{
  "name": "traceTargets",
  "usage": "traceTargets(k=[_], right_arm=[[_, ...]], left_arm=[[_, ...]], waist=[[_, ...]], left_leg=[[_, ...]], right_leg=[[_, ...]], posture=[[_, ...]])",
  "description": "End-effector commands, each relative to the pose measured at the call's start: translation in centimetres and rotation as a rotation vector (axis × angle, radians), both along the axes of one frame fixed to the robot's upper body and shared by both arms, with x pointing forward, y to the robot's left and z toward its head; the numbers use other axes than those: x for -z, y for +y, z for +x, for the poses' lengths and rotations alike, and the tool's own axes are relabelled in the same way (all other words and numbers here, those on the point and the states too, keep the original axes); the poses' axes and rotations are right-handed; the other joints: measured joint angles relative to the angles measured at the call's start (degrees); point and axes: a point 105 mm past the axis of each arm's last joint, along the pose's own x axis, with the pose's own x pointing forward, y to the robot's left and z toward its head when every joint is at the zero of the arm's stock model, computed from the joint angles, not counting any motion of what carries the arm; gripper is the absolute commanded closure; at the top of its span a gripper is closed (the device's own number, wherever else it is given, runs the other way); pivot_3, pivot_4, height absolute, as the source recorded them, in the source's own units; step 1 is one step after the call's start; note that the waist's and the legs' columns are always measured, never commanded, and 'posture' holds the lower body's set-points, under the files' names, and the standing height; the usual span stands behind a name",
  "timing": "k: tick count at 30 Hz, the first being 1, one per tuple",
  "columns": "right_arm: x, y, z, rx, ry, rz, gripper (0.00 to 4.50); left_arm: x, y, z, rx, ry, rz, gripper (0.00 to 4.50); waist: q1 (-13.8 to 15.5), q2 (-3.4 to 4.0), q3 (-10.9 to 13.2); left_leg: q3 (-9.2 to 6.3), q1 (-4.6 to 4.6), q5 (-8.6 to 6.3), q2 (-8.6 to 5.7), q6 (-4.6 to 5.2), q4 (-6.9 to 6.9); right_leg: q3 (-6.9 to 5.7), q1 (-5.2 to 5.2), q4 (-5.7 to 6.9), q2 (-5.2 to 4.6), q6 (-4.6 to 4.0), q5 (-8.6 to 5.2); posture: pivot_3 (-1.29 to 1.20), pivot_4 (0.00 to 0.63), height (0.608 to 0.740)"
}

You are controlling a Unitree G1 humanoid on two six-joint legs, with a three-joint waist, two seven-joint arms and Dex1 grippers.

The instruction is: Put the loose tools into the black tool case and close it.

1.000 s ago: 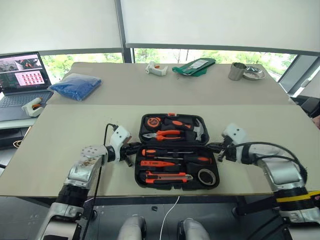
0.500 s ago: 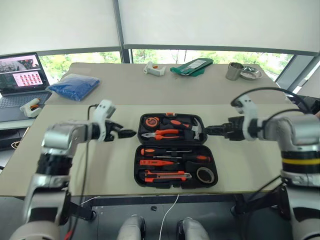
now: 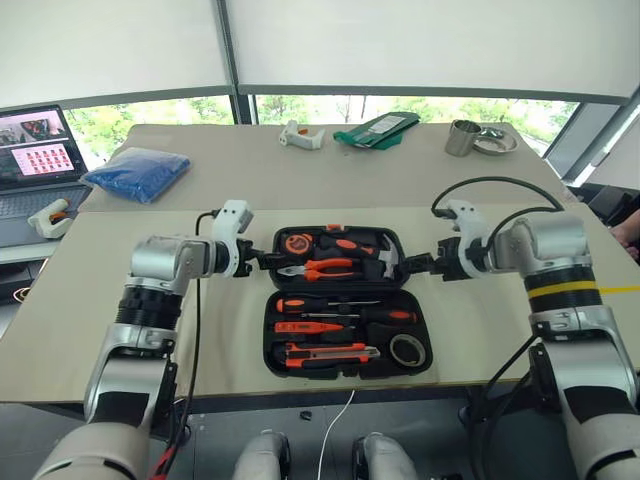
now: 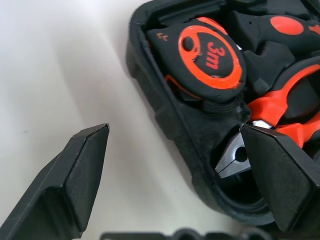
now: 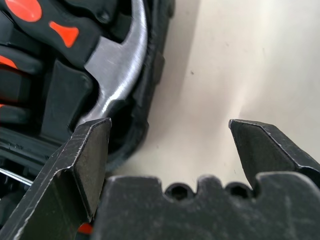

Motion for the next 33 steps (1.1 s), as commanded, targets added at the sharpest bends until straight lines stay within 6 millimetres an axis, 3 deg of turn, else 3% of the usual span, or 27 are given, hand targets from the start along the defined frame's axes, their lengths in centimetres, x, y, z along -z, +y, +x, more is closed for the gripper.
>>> traceTargets(k=[1, 6, 14, 15, 23, 25, 28, 31, 33], right_arm=[[-1.3, 0.0, 0.7, 0.009, -0.047, 0.001, 0.11], [-0.8, 0.0, 1.1, 0.033, -0.031, 0.006, 1.46], [-0.7, 0.1, 1.4, 0.040, -0.041, 0.019, 4.29], [-0.6, 0.1, 1.4, 0.039, -0.041, 0.020, 4.48], [-0.3, 0.2, 1.4, 0.031, -0.060, 0.020, 4.50], [-2.1, 1.3, 2.1, -0.028, -0.216, 0.068, 4.50], [-4.6, 2.4, 1.9, -0.142, -0.455, 0.103, 4.50], [-6.7, 2.8, 0.1, -0.283, -0.773, 0.063, 4.50], [-6.0, 2.9, -1.9, -0.446, -0.927, -0.084, 4.50]], left_arm=[[-0.5, -0.3, 0.1, 0.015, -0.020, 0.001, 0.00], [-0.4, 0.0, 0.7, -0.025, -0.028, -0.002, 1.45], [-1.5, 0.0, 1.1, -0.054, -0.051, -0.069, 4.18], [-1.5, 0.1, 1.1, -0.054, -0.050, -0.075, 4.39], [-1.0, 0.3, 0.8, -0.070, -0.052, -0.106, 4.45], [-2.7, -0.4, 0.8, -0.016, -0.187, -0.216, 4.45], [-3.8, -0.2, 0.4, 0.050, -0.367, -0.247, 4.45], [-4.7, 0.0, -1.3, 0.155, -0.611, -0.244, 4.45], [-4.3, 0.2, -2.4, 0.198, -0.712, -0.225, 4.45]], waist=[[-0.05, 0.00, 0.00], [-0.20, 0.00, 0.00], [0.00, 0.00, 0.00], [-0.04, 0.00, 0.00], [-0.12, 0.00, 0.00], [-0.13, 0.00, 0.00], [-0.15, 0.00, 0.00], [-0.13, 0.01, 0.00], [0.02, 0.01, 0.01]], left_leg=[[0.00, 0.00, 0.00, 0.00, 0.00, 0.00], [0.01, 0.01, 0.01, 0.00, -0.01, 0.00], [-0.06, 0.11, 0.20, -0.01, -0.03, 0.01], [-0.08, 0.12, 0.23, -0.01, -0.03, 0.01], [-0.19, 0.14, 0.29, 0.00, -0.02, 0.01], [-0.18, 0.14, 0.29, -0.01, -0.02, 0.01], [-0.18, 0.12, 0.29, 0.02, -0.02, 0.01], [-0.10, -0.05, 0.29, 0.01, -0.03, -0.01], [-0.04, -0.17, 0.27, 0.01, -0.02, -0.03]], right_leg=[[0.00, 0.00, 0.00, 0.00, 0.00, 0.00], [0.00, 0.00, 0.02, 0.00, 0.00, 0.01], [-0.05, 0.13, 0.06, -0.02, -0.02, 0.15], [-0.05, 0.13, 0.05, -0.02, 0.00, 0.20], [0.01, 0.12, 0.04, -0.02, -0.04, 0.29], [0.01, 0.12, 0.04, -0.02, -0.04, 0.29], [0.04, 0.08, 0.02, -0.02, -0.04, 0.30], [0.01, -0.06, -0.03, -0.01, -0.04, 0.31], [-0.01, -0.14, -0.07, -0.01, -0.03, 0.30]], posture=[[0.00, 0.150, 0.740], [0.00, 0.150, 0.740], [0.00, 0.150, 0.740], [0.00, 0.150, 0.740], [0.00, 0.150, 0.740], [0.00, 0.150, 0.740], [0.00, 0.150, 0.740], [0.00, 0.150, 0.740], [0.00, 0.150, 0.740]])
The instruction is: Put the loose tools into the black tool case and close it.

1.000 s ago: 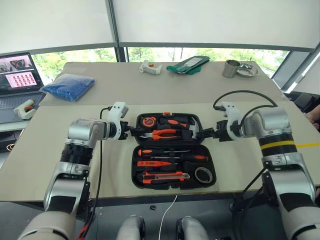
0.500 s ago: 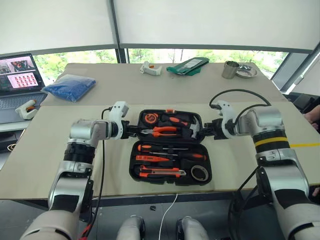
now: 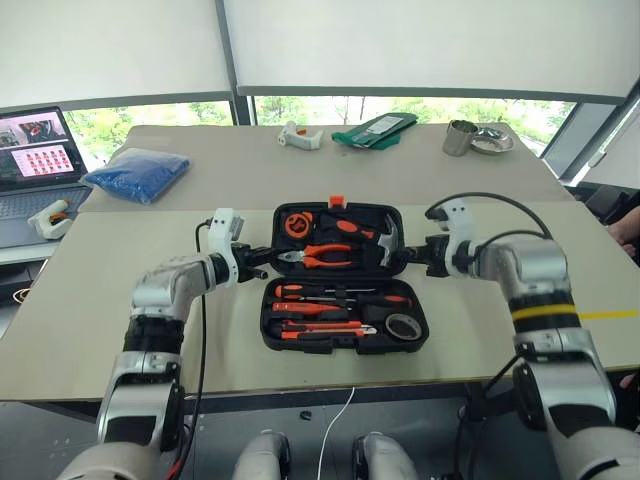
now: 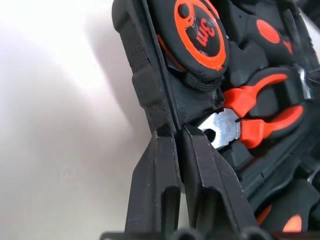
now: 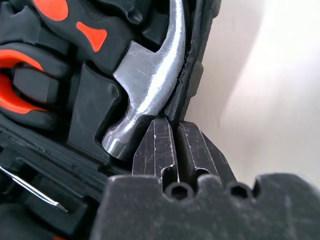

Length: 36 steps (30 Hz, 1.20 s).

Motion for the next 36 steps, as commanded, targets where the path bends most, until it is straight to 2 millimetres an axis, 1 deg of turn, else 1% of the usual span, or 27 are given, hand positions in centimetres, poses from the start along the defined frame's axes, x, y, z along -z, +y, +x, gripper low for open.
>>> traceTargets(k=[1, 3, 5, 6, 8, 9, 11, 12, 13, 14, 15, 16, 17, 18, 19, 20, 21, 22, 25, 27, 28, 29, 31, 33, 34, 36], right_arm=[[-4.4, 1.7, -3.0, -0.256, -0.478, -0.186, 4.50], [-3.4, 1.0, -4.1, -0.280, -0.569, -0.244, 4.50], [-1.6, -0.2, -5.0, -0.293, -0.671, -0.373, 4.50], [-0.8, -0.8, -5.4, -0.292, -0.718, -0.440, 4.50], [0.0, -1.5, -5.7, -0.283, -0.771, -0.505, 4.50], [0.7, -1.8, -6.0, -0.307, -0.810, -0.583, 4.50], [2.8, -2.7, -7.1, -0.362, -0.846, -0.718, 4.50], [3.5, -2.9, -7.5, -0.381, -0.864, -0.745, 4.50], [3.9, -3.2, -7.8, -0.379, -0.863, -0.737, 4.50], [4.4, -3.5, -8.1, -0.376, -0.851, -0.722, 4.50], [4.6, -3.7, -8.3, -0.371, -0.851, -0.715, 4.13], [5.0, -3.8, -8.5, -0.375, -0.841, -0.717, 3.74], [5.0, -3.9, -8.8, -0.377, -0.851, -0.718, 3.50], [5.0, -4.1, -9.0, -0.378, -0.857, -0.725, 3.09], [4.9, -4.4, -9.1, -0.362, -0.857, -0.728, 2.80], [4.8, -4.9, -9.3, -0.335, -0.856, -0.727, 2.40], [4.6, -5.5, -9.4, -0.312, -0.849, -0.726, 2.11], [4.5, -6.3, -9.5, -0.269, -0.828, -0.705, 1.86], [4.4, -7.9, -10.6, -0.184, -0.721, -0.567, 1.86], [4.6, -8.0, -12.0, -0.178, -0.598, -0.416, 2.41], [4.4, -7.9, -12.5, -0.183, -0.568, -0.374, 2.65], [4.4, -7.4, -13.2, -0.212, -0.523, -0.333, 2.97], [4.7, -6.0, -15.1, -0.311, -0.424, -0.286, 3.61], [5.4, -4.4, -16.9, -0.410, -0.311, -0.246, 4.29], [5.6, -3.8, -17.4, -0.438, -0.281, -0.239, 4.50], [6.1, -2.4, -18.3, -0.492, -0.228, -0.216, 4.50]], left_arm=[[-3.6, -0.9, -2.1, 0.122, -0.359, 0.024, 4.45], [-2.4, -1.1, -3.5, 0.182, -0.444, 0.103, 4.45], [-0.6, -1.3, -5.4, 0.282, -0.580, 0.241, 4.45], [0.1, -1.1, -6.0, 0.294, -0.621, 0.282, 4.45], [0.7, -0.8, -6.3, 0.288, -0.666, 0.314, 4.45], [1.2, -0.5, -6.5, 0.296, -0.688, 0.354, 4.45], [2.5, -0.3, -7.7, 0.356, -0.722, 0.422, 4.45], [2.9, -0.1, -8.1, 0.376, -0.731, 0.439, 4.45], [3.2, 0.0, -8.3, 0.383, -0.732, 0.438, 4.45], [3.5, 0.2, -8.5, 0.399, -0.739, 0.457, 4.10], [3.8, 0.4, -8.8, 0.415, -0.741, 0.472, 3.72], [4.0, 0.8, -9.0, 0.411, -0.746, 0.486, 3.51], [4.1, 1.2, -9.0, 0.405, -0.749, 0.504, 3.11], [4.3, 1.8, -9.0, 0.392, -0.729, 0.520, 2.67], [4.5, 2.6, -8.9, 0.365, -0.700, 0.527, 2.37], [4.5, 3.5, -8.6, 0.319, -0.667, 0.521, 1.94], [4.4, 4.2, -8.3, 0.277, -0.636, 0.511, 1.65], [4.5, 5.1, -8.1, 0.244, -0.592, 0.496, 1.61], [4.5, 6.3, -8.0, 0.217, -0.523, 0.482, 1.61], [4.3, 6.1, -7.7, 0.224, -0.499, 0.466, 1.61], [4.1, 5.9, -7.4, 0.223, -0.496, 0.458, 1.61], [3.9, 5.5, -7.0, 0.228, -0.491, 0.449, 1.86], [3.4, 4.4, -6.0, 0.239, -0.487, 0.435, 2.34], [2.8, 2.9, -4.8, 0.255, -0.487, 0.419, 3.06], [2.5, 2.4, -4.4, 0.255, -0.492, 0.419, 3.44], [2.2, 1.2, -3.1, 0.268, -0.478, 0.424, 4.12]], waist=[[0.20, 0.00, 0.00], [0.27, 0.00, 0.00], [0.32, 0.00, 0.00], [0.34, 0.00, 0.00], [0.49, 0.00, 0.00], [0.59, 0.00, 0.00], [0.84, 0.00, 0.00], [1.02, 0.01, -0.01], [1.14, 0.01, -0.01], [1.21, 0.01, -0.02], [1.24, 0.00, -0.02], [1.26, 0.01, -0.02], [1.26, 0.01, -0.02], [1.22, 0.01, -0.02], [1.17, 0.01, -0.02], [1.21, 0.01, -0.02], [1.22, 0.02, -0.02], [1.21, 0.02, -0.02], [1.36, 0.01, -0.02], [1.49, 0.01, -0.02], [1.48, 0.02, -0.02], [1.54, 0.02, -0.02], [1.60, 0.02, -0.02], [1.78, 0.02, -0.02], [1.80, -0.02, -0.04], [1.93, -0.04, -0.04]], left_leg=[[0.07, -0.02, -0.02, -0.01, 0.03, -0.02], [0.19, -0.04, -0.09, -0.01, 0.08, -0.01], [0.22, -0.02, -0.10, -0.02, 0.11, -0.01], [0.22, -0.02, -0.11, -0.02, 0.11, 0.00], [0.23, 0.07, -0.11, -0.02, 0.11, 0.00], [0.23, 0.13, -0.11, -0.01, 0.11, 0.00], [0.21, 0.17, -0.10, 0.00, 0.08, 0.03], [0.21, 0.22, -0.09, 0.00, 0.06, 0.04], [0.23, 0.35, -0.12, -0.01, 0.01, 0.04], [0.24, 0.55, -0.16, 0.01, -0.05, 0.03], [0.21, 0.72, -0.32, 0.09, -0.24, 0.03], [0.17, 0.82, -0.33, 0.10, -0.24, 0.03], [0.17, 0.93, -0.35, 0.12, -0.23, 0.02], [0.14, 0.97, -0.36, 0.14, -0.22, 0.02], [0.05, 0.96, -0.36, 0.16, -0.20, 0.01], [0.04, 0.98, -0.33, 0.19, -0.15, 0.01], [-0.01, 0.97, -0.33, 0.19, -0.14, 0.01], [-0.01, 0.98, -0.33, 0.19, -0.14, 0.01], [-0.04, 0.98, -0.33, 0.20, -0.16, 0.02], [-0.10, 0.98, -0.33, 0.20, -0.14, 0.02], [-0.11, 0.96, -0.33, 0.22, -0.14, 0.02], [-0.15, 0.99, -0.33, 0.22, -0.13, -0.02], [-0.15, 1.02, -0.35, 0.25, -0.13, -0.01], [-0.16, 1.02, -0.38, 0.26, -0.19, 0.04], [-0.17, 1.02, -0.39, 0.22, -0.19, 0.03], [-0.19, 1.03, -0.40, 0.25, -0.21, 0.06]], right_leg=[[0.00, -0.01, -0.04, -0.01, 0.03, -0.02], [-0.02, 0.02, -0.12, -0.02, 0.07, -0.04], [-0.04, 0.07, -0.19, -0.03, 0.08, -0.03], [-0.04, 0.08, -0.19, -0.03, 0.09, -0.03], [-0.05, 0.15, -0.21, -0.04, 0.11, -0.05], [-0.05, 0.22, -0.22, -0.05, 0.18, -0.10], [-0.05, 0.24, -0.22, -0.05, 0.40, -0.23], [-0.06, 0.28, -0.21, -0.10, 0.40, -0.22], [-0.05, 0.37, -0.21, -0.13, 0.40, -0.23], [-0.04, 0.50, -0.21, -0.17, 0.40, -0.26], [-0.05, 0.68, -0.23, -0.20, 0.41, -0.29], [-0.06, 0.82, -0.26, -0.19, 0.42, -0.31], [-0.07, 0.94, -0.29, -0.19, 0.38, -0.34], [-0.06, 0.98, -0.29, -0.20, 0.22, -0.45], [-0.03, 0.93, -0.27, -0.21, 0.14, -0.49], [-0.02, 0.92, -0.25, -0.21, 0.16, -0.48], [-0.04, 0.94, -0.25, -0.21, 0.18, -0.46], [-0.04, 0.92, -0.22, -0.20, 0.20, -0.45], [-0.04, 0.95, -0.21, -0.21, 0.18, -0.46], [-0.04, 0.99, -0.22, -0.21, 0.20, -0.46], [-0.04, 0.96, -0.23, -0.23, 0.19, -0.46], [-0.05, 1.04, -0.22, -0.24, 0.24, -0.47], [-0.06, 1.06, -0.22, -0.23, 0.24, -0.49], [-0.08, 1.07, -0.22, -0.23, 0.18, -0.48], [-0.07, 1.10, -0.22, -0.25, 0.14, -0.51], [-0.11, 1.10, -0.24, -0.22, 0.12, -0.51]], posture=[[0.00, 0.150, 0.740], [0.00, 0.150, 0.740], [0.00, 0.150, 0.740], [0.00, 0.150, 0.740], [0.00, 0.150, 0.740], [0.00, 0.150, 0.740], [0.00, 0.150, 0.740], [0.00, 0.150, 0.740], [0.00, 0.150, 0.740], [0.00, 0.150, 0.740], [0.00, 0.150, 0.740], [0.00, 0.150, 0.740], [0.00, 0.150, 0.740], [0.00, 0.150, 0.740], [0.00, 0.150, 0.740], [0.00, 0.150, 0.740], [0.00, 0.150, 0.740], [0.00, 0.150, 0.740], [0.00, 0.150, 0.740], [0.00, 0.150, 0.740], [0.00, 0.150, 0.740], [0.00, 0.150, 0.740], [0.00, 0.150, 0.740], [0.00, 0.150, 0.740], [0.00, 0.150, 0.740], [0.00, 0.150, 0.740]])
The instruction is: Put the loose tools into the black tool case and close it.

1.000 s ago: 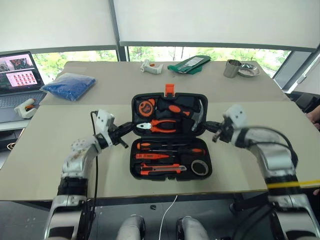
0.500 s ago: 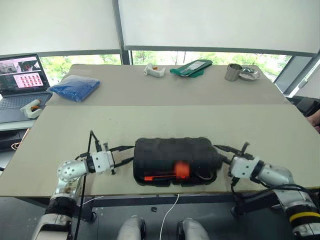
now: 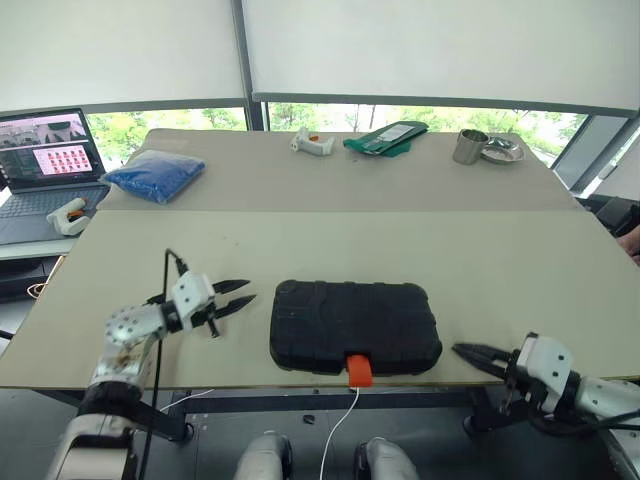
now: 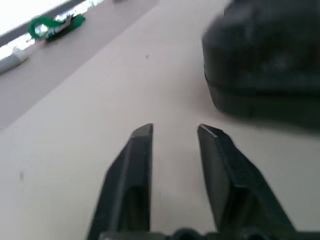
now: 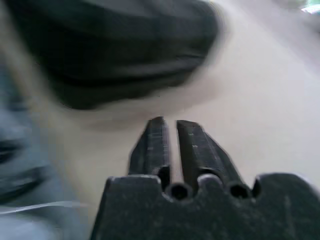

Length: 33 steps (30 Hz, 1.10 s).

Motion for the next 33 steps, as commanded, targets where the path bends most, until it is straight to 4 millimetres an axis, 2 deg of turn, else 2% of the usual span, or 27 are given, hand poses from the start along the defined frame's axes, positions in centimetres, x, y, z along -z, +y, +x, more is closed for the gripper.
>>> traceTargets(k=[1, 5, 10, 12, 16, 19, 22, 26, 28, 30, 33], right_arm=[[-0.3, 2.8, -1.3, -0.095, 0.084, 0.030, 4.50], [0.4, 5.0, -1.1, -0.130, 0.132, 0.038, 4.50], [0.7, 6.6, 0.7, -0.143, 0.119, 0.019, 4.50], [0.5, 7.0, 1.8, -0.136, 0.096, 0.020, 4.50], [-0.8, 7.2, 5.1, -0.063, 0.002, 0.046, 4.50], [-1.9, 7.2, 7.8, -0.008, -0.075, 0.060, 4.50], [-2.3, 7.3, 9.2, 0.016, -0.104, 0.067, 4.50], [-2.5, 6.8, 11.0, 0.050, -0.122, 0.074, 4.50], [-2.8, 6.5, 11.0, 0.042, -0.122, 0.092, 4.50], [-2.9, 6.2, 10.7, 0.032, -0.114, 0.098, 4.50], [-2.6, 5.5, 9.8, 0.026, -0.103, 0.097, 4.50]], left_arm=[[-0.9, -1.9, 2.1, 0.006, 0.017, 0.022, 4.42], [-0.2, -3.5, 3.2, 0.065, 0.062, 0.092, 4.48], [0.4, -4.1, 3.4, 0.128, 0.137, 0.112, 4.48], [0.6, -4.2, 3.0, 0.168, 0.162, 0.116, 4.48], [1.1, -3.5, 2.7, 0.152, 0.187, 0.111, 4.48], [0.7, -3.0, 2.5, 0.117, 0.184, 0.037, 4.48], [0.4, -2.5, 2.2, 0.080, 0.181, -0.010, 4.48], [-1.3, -0.8, 2.8, -0.075, 0.171, -0.162, 4.48], [-3.9, -0.5, 3.1, -0.087, 0.178, -0.264, 4.48], [-5.8, -1.2, 2.6, -0.023, 0.181, -0.256, 4.48], [-7.3, -3.4, 1.2, 0.129, 0.191, -0.172, 4.48]], waist=[[0.14, -0.02, 0.01], [-0.15, -0.07, 0.03], [-0.60, -0.17, 0.10], [-0.64, -0.24, 0.13], [-0.65, -0.28, 0.16], [-0.75, -0.30, 0.17], [-0.86, -0.29, 0.18], [-0.70, -0.29, 0.18], [-0.57, -0.31, 0.18], [-0.51, -0.31, 0.19], [-0.47, -0.30, 0.18]], left_leg=[[-0.01, 0.01, 0.00, -0.01, 0.00, 0.00], [0.01, -0.01, 0.01, -0.05, 0.01, 0.00], [0.03, -0.15, 0.06, -0.06, 0.14, 0.00], [0.03, -0.18, 0.12, -0.03, 0.23, 0.00], [0.03, -0.18, 0.09, -0.02, 0.18, 0.00], [0.05, -0.20, 0.11, 0.00, 0.20, 0.00], [0.08, -0.25, 0.21, 0.04, 0.38, 0.00], [0.09, -0.41, 0.24, 0.03, 0.42, 0.00], [0.10, -0.44, 0.25, 0.02, 0.42, 0.00], [0.08, -0.47, 0.26, 0.02, 0.40, 0.01], [0.09, -0.42, 0.26, -0.03, 0.40, 0.01]], right_leg=[[0.00, 0.00, 0.01, 0.00, 0.00, 0.00], [0.01, -0.04, 0.00, 0.04, 0.01, 0.00], [0.00, -0.20, -0.04, 0.13, 0.30, 0.17], [0.00, -0.26, -0.03, 0.17, 0.31, 0.19], [0.00, -0.27, -0.01, 0.15, 0.27, 0.21], [0.01, -0.31, 0.01, 0.15, 0.26, 0.24], [0.02, -0.37, 0.04, 0.14, 0.27, 0.24], [0.04, -0.54, 0.08, 0.17, 0.25, 0.26], [0.03, -0.54, 0.10, 0.18, 0.25, 0.26], [0.02, -0.53, 0.11, 0.17, 0.26, 0.26], [0.03, -0.47, 0.09, 0.17, 0.27, 0.26]], posture=[[0.00, 0.150, 0.740], [0.00, 0.150, 0.740], [0.00, 0.150, 0.740], [0.00, 0.150, 0.740], [0.00, 0.150, 0.740], [0.00, 0.150, 0.740], [0.00, 0.150, 0.740], [0.00, 0.150, 0.740], [0.00, 0.150, 0.740], [0.00, 0.150, 0.740], [0.00, 0.150, 0.740]])
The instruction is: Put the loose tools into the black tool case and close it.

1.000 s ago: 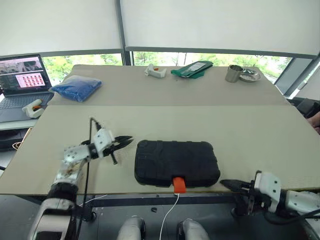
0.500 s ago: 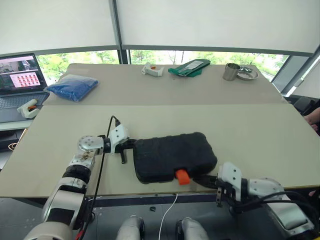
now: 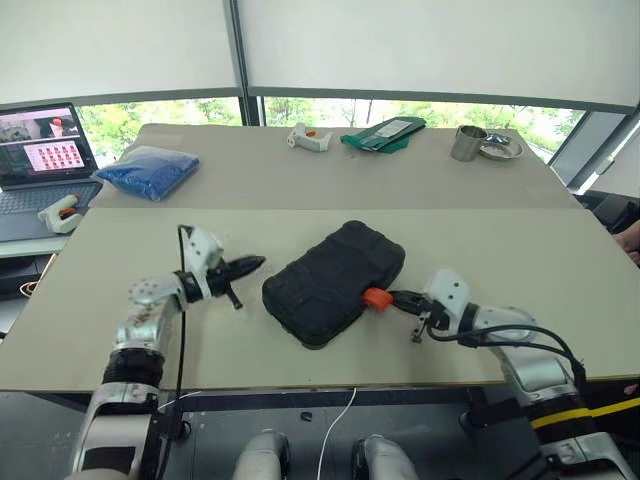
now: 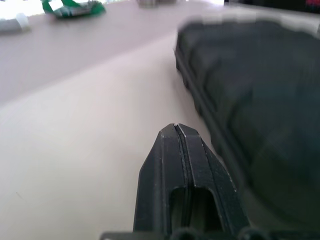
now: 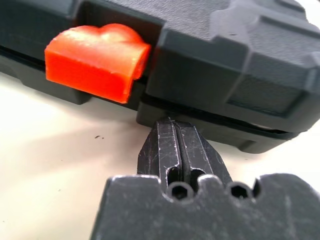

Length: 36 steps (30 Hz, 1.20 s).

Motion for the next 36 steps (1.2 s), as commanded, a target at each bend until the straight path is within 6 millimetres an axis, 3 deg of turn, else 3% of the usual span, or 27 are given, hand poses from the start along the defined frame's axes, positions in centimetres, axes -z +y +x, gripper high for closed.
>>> traceTargets(k=[1, 2, 6, 8, 11, 14, 17, 24, 36], right_arm=[[-1.2, -1.0, -0.9, -0.006, -0.048, 0.019, 4.50], [-1.3, -1.2, -1.1, 0.000, -0.055, 0.024, 4.50], [-2.5, -1.2, -2.7, -0.042, -0.144, 0.105, 4.50], [-2.7, -1.0, -3.2, -0.030, -0.144, 0.137, 4.50], [-3.6, -0.3, -3.6, -0.037, -0.171, 0.178, 4.50], [-3.9, 0.9, -3.8, -0.066, -0.185, 0.181, 4.50], [-3.2, 1.9, -3.8, -0.082, -0.169, 0.151, 4.50], [-0.6, 2.5, -3.4, -0.050, -0.081, 0.113, 4.50], [1.5, 4.0, -1.8, -0.044, -0.027, 0.118, 4.50]], left_arm=[[-3.0, -3.0, -1.5, 0.187, -0.046, 0.030, 4.48], [-3.4, -3.5, -1.7, 0.207, -0.042, 0.027, 4.48], [-3.5, -8.8, -1.9, 0.327, -0.046, 0.039, 4.48], [-1.7, -11.4, -1.5, 0.345, -0.005, 0.088, 4.48], [1.0, -13.6, -1.4, 0.361, 0.034, 0.204, 4.48], [4.8, -13.3, -1.5, 0.340, 0.093, 0.388, 4.48], [6.6, -12.4, -2.0, 0.312, 0.173, 0.391, 4.48], [7.4, -10.4, -2.2, 0.239, 0.211, 0.341, 4.48], [6.8, -10.9, -2.1, 0.218, 0.225, 0.273, 4.48]], waist=[[0.11, 0.00, 0.00], [0.11, 0.01, 0.00], [0.39, 0.01, 0.00], [0.24, 0.01, 0.00], [0.08, 0.01, 0.00], [-0.34, 0.02, -0.01], [-0.37, 0.38, -0.27], [-0.58, 0.93, -0.83], [-0.66, 0.99, -0.92]], left_leg=[[0.00, 0.01, 0.00, 0.00, 0.00, 0.00], [-0.02, 0.03, 0.00, -0.01, 0.00, 0.00], [0.00, 0.10, -0.01, -0.06, 0.00, 0.00], [-0.01, 0.17, 0.00, -0.10, 0.00, 0.01], [-0.04, 0.24, 0.00, -0.13, 0.00, 0.01], [-0.04, 0.28, -0.01, -0.04, 0.00, 0.01], [-0.06, 0.46, -0.02, -0.02, -0.02, 0.00], [-0.06, 0.82, -0.23, 0.02, -0.36, -0.07], [-0.05, 0.91, -0.24, -0.01, -0.38, -0.08]], right_leg=[[0.00, 0.02, 0.00, 0.00, 0.00, -0.01], [-0.03, 0.09, -0.02, 0.00, 0.03, -0.03], [-0.01, 0.18, -0.06, 0.00, 0.07, -0.05], [-0.02, 0.29, -0.07, 0.00, 0.09, -0.06], [0.01, 0.33, -0.05, 0.01, 0.09, -0.06], [0.08, 0.31, -0.04, 0.12, 0.08, -0.06], [0.08, 0.45, -0.04, 0.14, 0.06, -0.08], [0.19, 0.62, -0.02, 0.13, -0.37, -0.34], [0.26, 0.62, 0.05, 0.14, -0.40, -0.36]], posture=[[0.00, 0.150, 0.740], [0.00, 0.150, 0.740], [0.00, 0.150, 0.740], [0.00, 0.150, 0.740], [0.00, 0.150, 0.740], [0.00, 0.150, 0.740], [0.00, 0.150, 0.740], [0.00, 0.150, 0.740], [0.00, 0.150, 0.740]])
